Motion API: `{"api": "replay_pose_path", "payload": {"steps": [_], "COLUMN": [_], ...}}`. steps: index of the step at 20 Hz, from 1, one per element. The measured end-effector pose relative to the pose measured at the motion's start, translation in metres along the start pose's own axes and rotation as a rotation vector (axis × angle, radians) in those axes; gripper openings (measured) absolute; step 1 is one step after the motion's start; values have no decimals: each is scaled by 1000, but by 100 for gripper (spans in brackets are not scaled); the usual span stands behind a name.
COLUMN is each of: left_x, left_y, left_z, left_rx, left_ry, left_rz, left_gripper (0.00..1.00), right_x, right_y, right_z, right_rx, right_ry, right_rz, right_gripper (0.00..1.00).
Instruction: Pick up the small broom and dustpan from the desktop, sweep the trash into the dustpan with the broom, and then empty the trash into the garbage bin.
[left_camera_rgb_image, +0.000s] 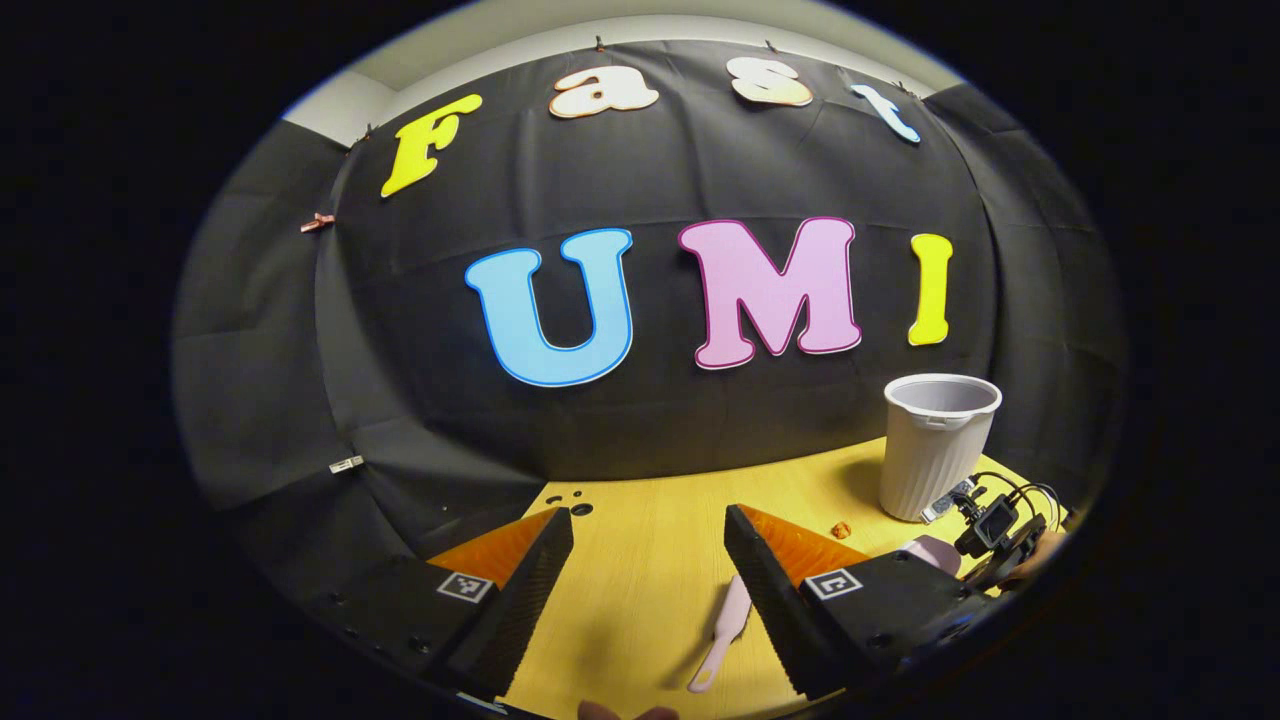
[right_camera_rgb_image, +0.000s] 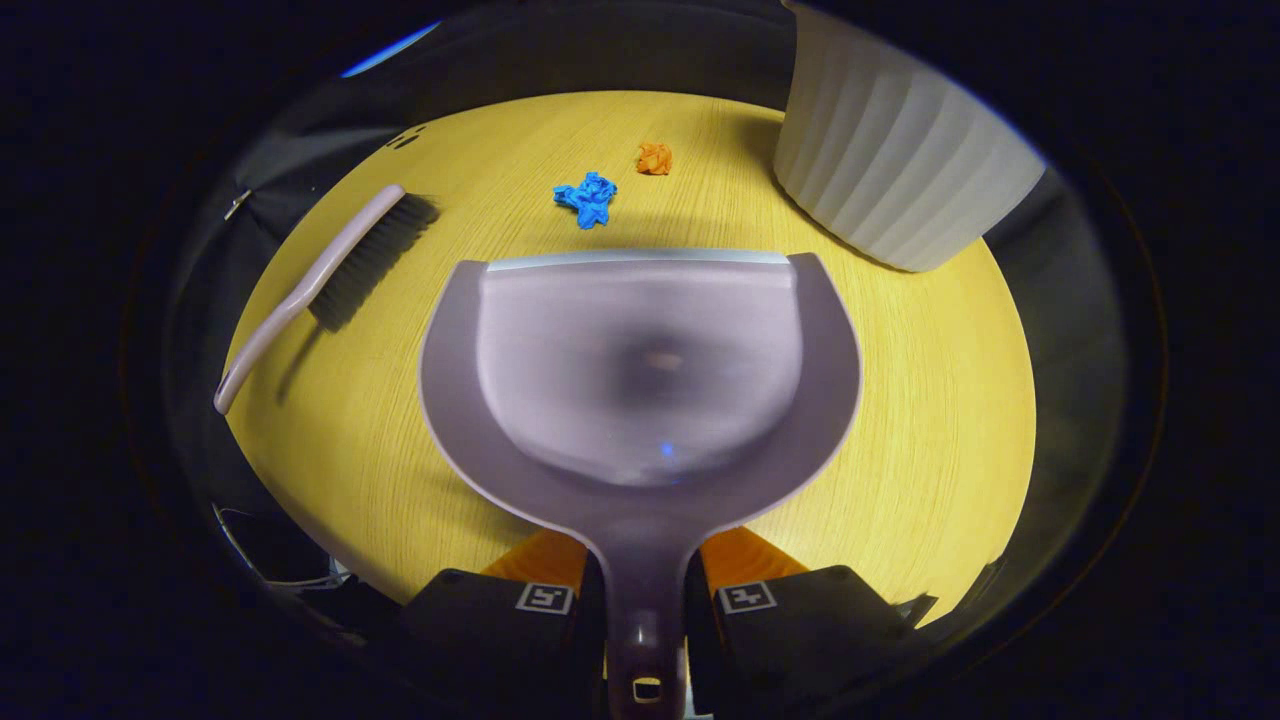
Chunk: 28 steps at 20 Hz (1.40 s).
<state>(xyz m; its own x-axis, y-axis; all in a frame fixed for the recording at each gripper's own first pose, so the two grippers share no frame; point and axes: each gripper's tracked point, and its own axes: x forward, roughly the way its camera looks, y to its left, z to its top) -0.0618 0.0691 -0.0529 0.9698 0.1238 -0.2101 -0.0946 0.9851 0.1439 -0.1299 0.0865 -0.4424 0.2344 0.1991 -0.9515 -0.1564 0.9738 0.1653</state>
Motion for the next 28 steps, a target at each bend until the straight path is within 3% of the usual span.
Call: {"api": "replay_pose_path", "payload": {"steps": [2,3,5,6,7,8,10,14,17,24,27,28], "left_x": [5,9,17,20,23,29,40,60,78,114,121,121], "left_y": [-2,-4,-7,-12,-18,-32,-50,-81,-95,-110,-116,-116], "left_z": [-13,-26,-59,-81,-100,-119,-159,-206,-232,-282,-297,-302], "left_rx": [4,14,26,22,8,-9,-24,-40,-19,130,159,156], "left_ry": [39,87,206,275,345,421,563,697,761,820,847,859], "left_rz": [-21,-35,-78,-112,-158,-208,-285,-378,-399,-366,-358,-357], "left_gripper": [97,97,96,96,96,96,95,85,82,72,63,66], "right_x": [0,-2,-6,-12,-20,-30,-45,-63,-83,-89,-90,-91], "right_y": [0,4,4,3,2,0,-5,-10,-14,-25,-28,-30], "right_z": [-1,-2,5,10,14,16,15,7,-3,-6,-3,0], "right_rx": [12,25,47,37,10,-26,-86,-99,-102,-92,-76,-72], "right_ry": [5,13,-31,-69,-99,-124,-154,-173,-180,-176,-175,-185], "right_rz": [4,33,45,42,44,38,19,19,23,31,53,59], "right_gripper": [34,38,34,32,41,37,37,37,36,36,37,37]}}
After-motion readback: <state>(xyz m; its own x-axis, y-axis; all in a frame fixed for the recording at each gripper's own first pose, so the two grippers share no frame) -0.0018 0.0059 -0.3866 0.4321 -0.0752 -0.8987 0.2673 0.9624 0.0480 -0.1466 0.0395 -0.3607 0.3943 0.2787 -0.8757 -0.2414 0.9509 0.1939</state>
